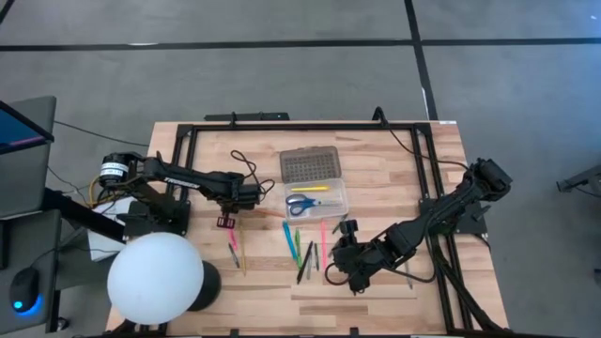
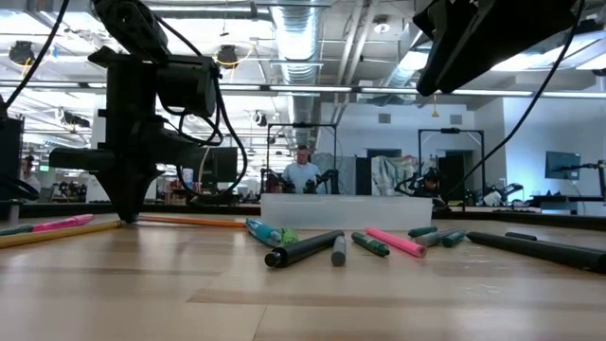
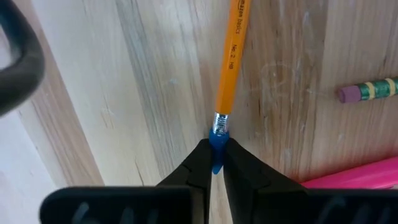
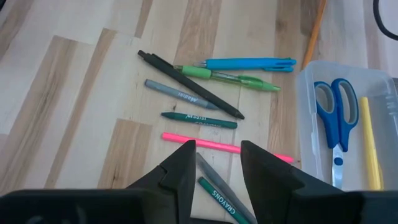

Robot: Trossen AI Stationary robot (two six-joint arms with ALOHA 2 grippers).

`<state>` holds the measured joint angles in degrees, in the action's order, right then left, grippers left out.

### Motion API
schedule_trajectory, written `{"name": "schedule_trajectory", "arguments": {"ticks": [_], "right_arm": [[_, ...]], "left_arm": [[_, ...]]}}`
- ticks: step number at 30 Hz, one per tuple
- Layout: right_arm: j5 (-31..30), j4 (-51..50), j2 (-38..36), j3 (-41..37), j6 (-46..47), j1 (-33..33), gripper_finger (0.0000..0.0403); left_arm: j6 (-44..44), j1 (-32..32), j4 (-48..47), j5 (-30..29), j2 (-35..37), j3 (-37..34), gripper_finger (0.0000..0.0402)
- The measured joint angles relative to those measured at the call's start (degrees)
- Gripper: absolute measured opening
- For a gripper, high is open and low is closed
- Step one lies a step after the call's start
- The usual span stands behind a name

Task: Pick & place school supplies into a supply box
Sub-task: Put the orange pencil into the supply box

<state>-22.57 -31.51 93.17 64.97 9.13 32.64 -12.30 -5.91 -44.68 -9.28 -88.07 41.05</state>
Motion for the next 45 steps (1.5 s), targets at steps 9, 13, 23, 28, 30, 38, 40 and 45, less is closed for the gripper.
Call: {"name": "schedule_trajectory", "arguments": {"ticks": [9, 13, 23, 28, 30, 38, 40, 45], "right_arm": [[-0.02, -0.02, -0.02, 0.00, -0.03, -0.02, 0.0118], [-0.02, -0.02, -0.02, 0.00, -0.02, -0.02, 0.0118], [-0.02, 0.13, -0.04, 0.00, -0.04, -0.02, 0.0118], [-0.11, 0.20, -0.04, 0.00, -0.31, -0.04, 0.0118], [-0.13, 0.22, -0.04, 0.00, -0.57, -0.07, 0.0118], [-3.24, -0.47, -0.04, 0.00, -0.54, -0.57, 0.0118], [-3.28, -1.07, -0.04, 0.00, -0.20, -0.55, 0.0118], [-3.29, -1.33, -0.04, 0.00, 1.21, -0.32, 0.0118]], "left_arm": [[0.97, -0.07, -2.07, -0.01, 1.96, -0.42, 0.0016], [2.33, -0.07, -4.37, -0.17, 5.10, -0.31, 0.0014], [3.56, 1.68, -4.19, -0.02, 13.90, -0.10, 0.0012], [5.00, 2.64, -1.35, -0.48, 17.48, -0.08, 0.0013], [6.00, 2.91, 1.65, -0.54, 18.02, -0.05, 0.0013], [8.82, 2.91, 17.89, -1.83, 17.51, -0.02, 0.0014], [7.82, 2.91, 22.51, -1.68, 17.51, -0.02, 0.0015], [2.37, 2.91, 33.48, -1.49, 16.05, 0.05, 0.0015]]}}
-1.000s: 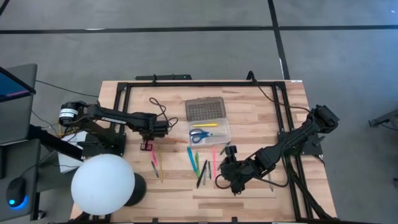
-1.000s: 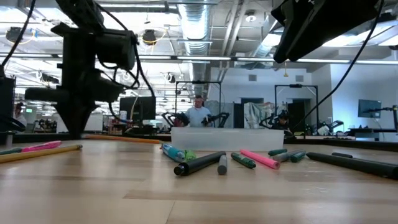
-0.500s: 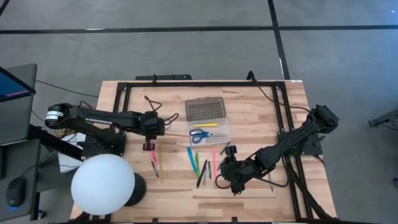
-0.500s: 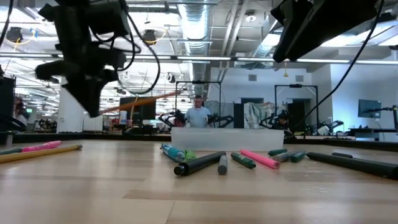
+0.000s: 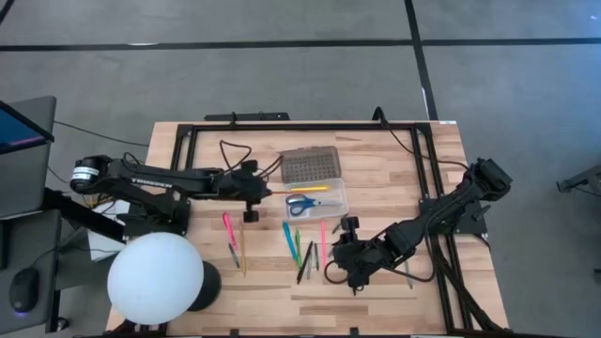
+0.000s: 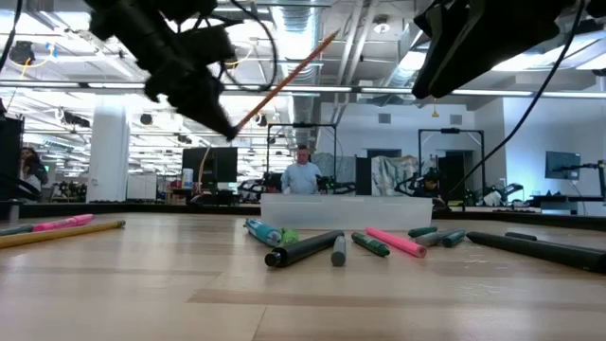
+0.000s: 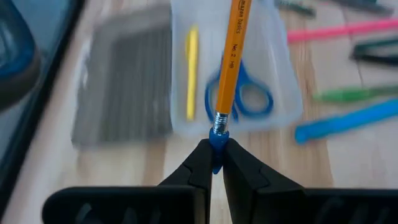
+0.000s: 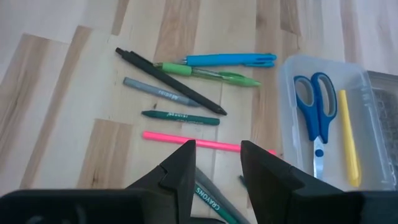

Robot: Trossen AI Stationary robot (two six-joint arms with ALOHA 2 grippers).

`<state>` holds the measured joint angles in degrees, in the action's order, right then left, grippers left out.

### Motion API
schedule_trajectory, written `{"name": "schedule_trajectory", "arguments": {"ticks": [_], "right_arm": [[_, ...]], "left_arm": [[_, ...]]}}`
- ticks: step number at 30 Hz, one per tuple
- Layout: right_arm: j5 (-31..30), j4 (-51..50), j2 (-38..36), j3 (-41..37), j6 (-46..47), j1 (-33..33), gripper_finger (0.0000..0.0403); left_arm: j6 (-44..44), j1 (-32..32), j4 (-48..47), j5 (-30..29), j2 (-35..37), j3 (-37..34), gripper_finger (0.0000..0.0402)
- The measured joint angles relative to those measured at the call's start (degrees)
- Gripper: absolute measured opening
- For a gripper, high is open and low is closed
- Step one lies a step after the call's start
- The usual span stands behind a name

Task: Pick & place school supplies into a supply box
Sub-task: Put the orange pencil into the supply box

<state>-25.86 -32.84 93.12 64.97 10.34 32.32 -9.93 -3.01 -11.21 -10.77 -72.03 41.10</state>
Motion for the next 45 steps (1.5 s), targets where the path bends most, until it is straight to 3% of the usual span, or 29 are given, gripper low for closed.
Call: {"name": "schedule_trajectory", "arguments": {"ticks": [8, 14, 20, 37, 45], "right_arm": [[-0.09, -0.12, 0.00, 0.02, 1.71, 2.63, 0.0118], [-1.76, -0.13, 0.00, 0.02, 3.86, 5.39, 0.0118], [-4.87, -0.14, 0.00, 0.02, 5.36, 8.18, 0.0118], [-12.19, -5.05, 0.00, 0.04, 12.64, 14.00, 0.0118], [-12.64, -4.98, 0.00, 0.04, 13.26, 14.18, 0.0118]], "left_arm": [[-7.61, 0.00, 11.35, 0.46, -9.84, 0.40, 0.0016], [-13.11, -0.28, 12.33, -3.26, -17.90, 4.31, 0.0016], [-16.59, -0.81, 12.29, -3.42, -23.67, 9.17, 0.0016], [-20.75, -0.96, 4.38, -6.64, -27.59, 14.70, 0.0017], [-18.49, -1.18, 4.10, -6.62, -27.59, 14.71, 0.0049]]}}
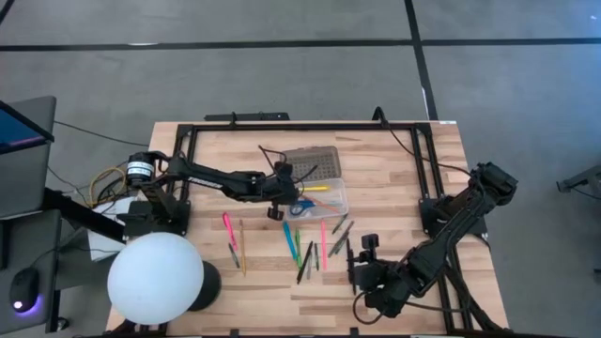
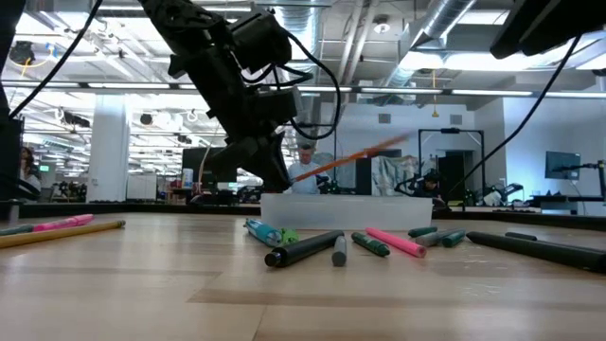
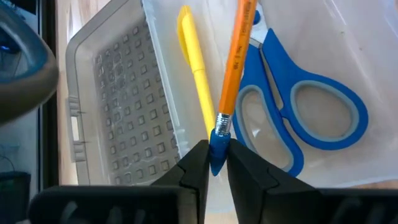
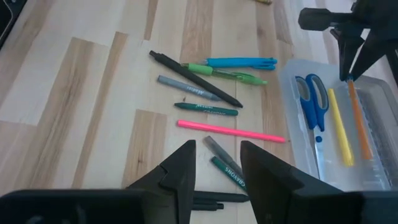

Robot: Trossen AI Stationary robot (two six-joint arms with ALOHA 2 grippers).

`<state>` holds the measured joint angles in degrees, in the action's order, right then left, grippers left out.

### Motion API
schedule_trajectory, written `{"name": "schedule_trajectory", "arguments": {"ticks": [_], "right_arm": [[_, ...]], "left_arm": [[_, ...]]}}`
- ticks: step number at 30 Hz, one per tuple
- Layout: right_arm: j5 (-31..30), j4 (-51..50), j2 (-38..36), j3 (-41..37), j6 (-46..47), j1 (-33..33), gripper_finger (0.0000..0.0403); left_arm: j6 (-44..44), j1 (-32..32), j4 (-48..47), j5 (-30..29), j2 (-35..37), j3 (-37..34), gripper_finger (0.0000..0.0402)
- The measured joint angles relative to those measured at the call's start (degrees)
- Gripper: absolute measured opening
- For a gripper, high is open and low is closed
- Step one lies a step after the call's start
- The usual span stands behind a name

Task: Pick & place school supplies into a supply box
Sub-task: Put the orange pencil into the supply box, then put the gray crayon into the supply box

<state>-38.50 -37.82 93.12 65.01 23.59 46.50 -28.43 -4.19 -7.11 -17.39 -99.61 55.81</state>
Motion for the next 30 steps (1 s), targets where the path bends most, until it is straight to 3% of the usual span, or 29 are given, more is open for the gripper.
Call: {"name": "schedule_trajectory", "arguments": {"ticks": [11, 18, 25, 30], "right_arm": [[0.04, 0.00, 0.00, 0.00, 0.00, 0.02, 0.0118], [-0.03, -2.01, 0.00, 0.00, 2.19, 0.00, 0.0118], [0.12, -17.27, 0.00, -0.02, 26.33, 0.00, 0.0118], [5.54, -25.06, 0.00, -0.02, 44.82, 1.04, 0.0118]], "left_arm": [[2.69, 0.00, -1.18, -0.10, 0.00, 0.00, 0.0071], [2.76, 0.02, -1.53, -3.56, 0.36, -0.02, 0.0071], [6.64, 2.42, -2.24, -3.87, 5.25, -0.02, 0.0071], [11.85, 6.97, -7.43, -3.82, 11.14, -0.02, 0.0071]]}}
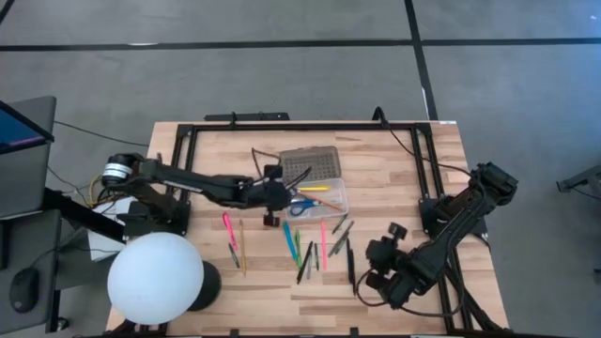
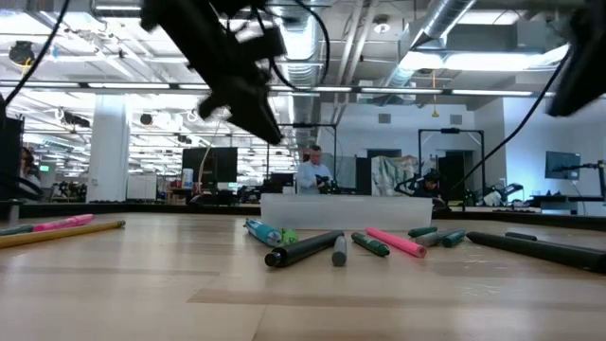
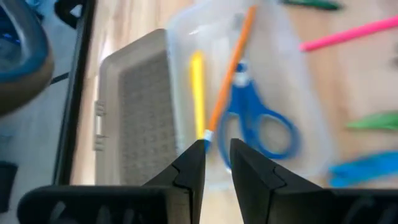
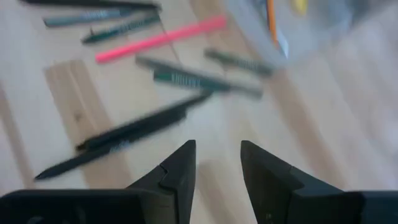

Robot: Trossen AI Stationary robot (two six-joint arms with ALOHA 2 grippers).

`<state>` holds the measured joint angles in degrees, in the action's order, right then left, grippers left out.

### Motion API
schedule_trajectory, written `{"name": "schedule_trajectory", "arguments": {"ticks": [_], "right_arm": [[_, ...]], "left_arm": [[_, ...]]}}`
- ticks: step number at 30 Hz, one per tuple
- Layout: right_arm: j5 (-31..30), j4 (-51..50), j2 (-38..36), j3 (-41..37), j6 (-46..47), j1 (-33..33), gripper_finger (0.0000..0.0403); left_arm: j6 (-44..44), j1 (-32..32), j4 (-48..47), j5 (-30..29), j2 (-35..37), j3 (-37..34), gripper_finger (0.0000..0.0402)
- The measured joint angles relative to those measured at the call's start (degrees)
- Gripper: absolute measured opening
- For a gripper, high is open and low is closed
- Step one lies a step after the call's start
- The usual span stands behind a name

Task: Pick & place school supplies into a supply box
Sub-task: Put the gray crayon into the supply box

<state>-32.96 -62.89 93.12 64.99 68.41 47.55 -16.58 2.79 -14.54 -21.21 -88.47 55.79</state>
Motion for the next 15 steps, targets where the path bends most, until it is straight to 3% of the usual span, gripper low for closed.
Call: {"name": "schedule_trajectory", "arguments": {"ticks": [7, 15], "right_arm": [[8.22, -0.55, 0.00, 0.00, 17.11, 1.96, 0.0118], [11.51, -3.02, 0.00, 0.00, 33.14, 5.08, 0.0118]], "left_arm": [[6.62, 5.25, -9.77, -0.73, 5.80, 0.00, 0.0071], [13.36, 8.57, -16.65, -4.25, 6.19, -2.17, 0.0071]]}}
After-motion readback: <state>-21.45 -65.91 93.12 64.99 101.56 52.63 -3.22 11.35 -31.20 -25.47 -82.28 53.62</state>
